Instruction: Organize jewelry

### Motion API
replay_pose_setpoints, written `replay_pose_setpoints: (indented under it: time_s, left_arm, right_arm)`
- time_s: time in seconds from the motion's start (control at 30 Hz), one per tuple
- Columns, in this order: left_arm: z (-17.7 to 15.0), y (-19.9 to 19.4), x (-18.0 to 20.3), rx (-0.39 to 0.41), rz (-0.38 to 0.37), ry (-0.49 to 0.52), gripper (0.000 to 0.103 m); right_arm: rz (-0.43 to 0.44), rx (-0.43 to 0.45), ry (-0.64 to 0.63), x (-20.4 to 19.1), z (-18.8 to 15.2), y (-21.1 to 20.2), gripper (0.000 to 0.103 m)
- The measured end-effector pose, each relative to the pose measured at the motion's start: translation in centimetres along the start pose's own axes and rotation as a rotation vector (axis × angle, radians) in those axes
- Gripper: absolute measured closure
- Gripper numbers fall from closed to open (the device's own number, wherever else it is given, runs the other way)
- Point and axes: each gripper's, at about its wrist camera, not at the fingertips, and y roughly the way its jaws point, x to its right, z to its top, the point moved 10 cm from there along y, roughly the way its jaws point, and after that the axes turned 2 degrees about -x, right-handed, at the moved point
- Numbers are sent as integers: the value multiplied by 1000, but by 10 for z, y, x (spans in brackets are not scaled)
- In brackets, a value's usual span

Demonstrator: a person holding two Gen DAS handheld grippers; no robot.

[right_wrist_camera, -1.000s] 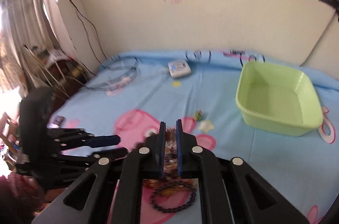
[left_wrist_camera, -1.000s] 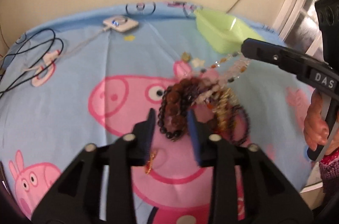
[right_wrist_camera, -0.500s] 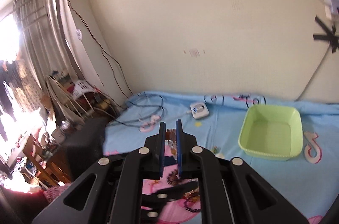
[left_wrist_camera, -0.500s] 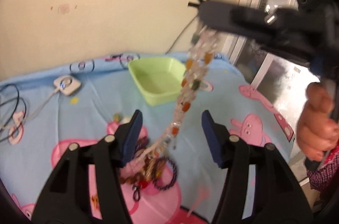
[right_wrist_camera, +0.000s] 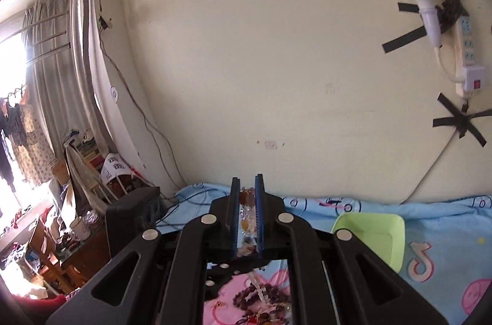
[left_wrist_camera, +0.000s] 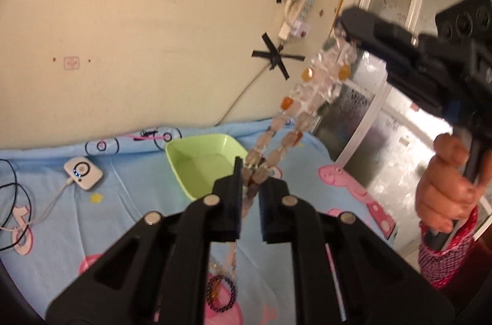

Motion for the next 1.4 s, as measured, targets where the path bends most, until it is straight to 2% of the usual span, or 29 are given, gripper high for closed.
replay_pose_setpoints:
  time_s: [0.27,0.47,0.67,0.8,0.93,1.03,1.07,1.17,1.27,1.4]
  left_arm:
    - [23,-14,-2,38,8,8,94]
    - [9,-16,-1,2,-15,-7,94]
    - [-19,-16,2,-34,-19,-9,94]
    - [-29,-15,5,-48,-20,-11,94]
    - [-35,-15,4,-61,-11,-11,94]
    - [-49,-12,4,-86,-3,-7,94]
    - [-54,-11,4,-95,-1,-5,94]
    - [-78,-3,-1,-136,6,-18,94]
    - [-100,5,-9,-173,7,-45,94]
    - [-120,11,-16,-210,4,-62,94]
  right_arm:
    - [-22,21,14,11,5,-7,103]
    - [-17,8,38,19,-7,-14,103]
    - [-10,-139,81,32,-78,-1,103]
    - [-89,-224,64,48,-128,7,103]
    - [-100,-292,93,62,-169,8,103]
    - [-115,-353,78,66,-198,10,81]
    - [-116,-373,69,69,-206,13,79]
    - [-125,-458,40,74,-231,28,79]
    - [-172,-526,21,93,-254,47,79]
    - [-144,-602,37,103,-274,72,79]
